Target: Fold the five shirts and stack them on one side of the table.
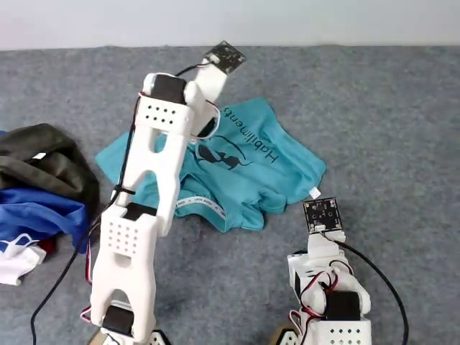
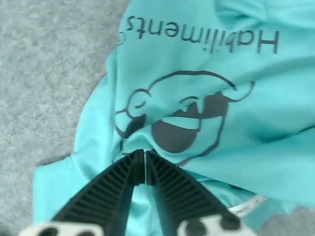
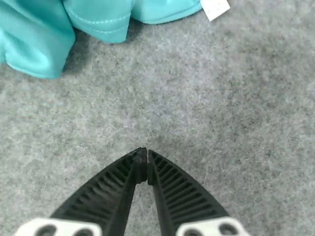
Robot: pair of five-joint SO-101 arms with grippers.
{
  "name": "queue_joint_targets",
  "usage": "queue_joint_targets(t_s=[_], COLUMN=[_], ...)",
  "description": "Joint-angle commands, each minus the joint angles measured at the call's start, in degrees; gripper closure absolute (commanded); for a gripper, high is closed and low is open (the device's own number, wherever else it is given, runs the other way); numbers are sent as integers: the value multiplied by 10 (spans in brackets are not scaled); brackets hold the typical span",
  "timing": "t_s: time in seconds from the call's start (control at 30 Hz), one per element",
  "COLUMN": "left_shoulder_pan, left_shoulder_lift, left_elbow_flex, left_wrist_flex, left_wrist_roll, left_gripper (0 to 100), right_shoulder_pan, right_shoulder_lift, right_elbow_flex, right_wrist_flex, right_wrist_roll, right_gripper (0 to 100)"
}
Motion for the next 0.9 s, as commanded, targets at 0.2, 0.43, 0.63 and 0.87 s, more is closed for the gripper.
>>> queue_joint_targets(t_s=[0.2, 0.43, 0.63, 0.87], left_shoulder_pan=[113, 176, 197, 197], left_shoulder_lift=[-212, -318, -301, -215], left_elbow_flex=[281, 465, 539, 531], left_wrist_flex=[18, 16, -27, -76], left_wrist_roll=[-3, -35, -59, -50], left_gripper=[984, 984, 983, 858], right_shoulder_pan=[-1, -1, -1, -1], right_shoulder_lift=[-7, -7, -7, -7], right_elbow_flex=[5, 5, 5, 5], right_wrist_flex=[5, 5, 5, 5], right_wrist_roll=[-4, -4, -4, -4], right_gripper=[990, 990, 990, 990])
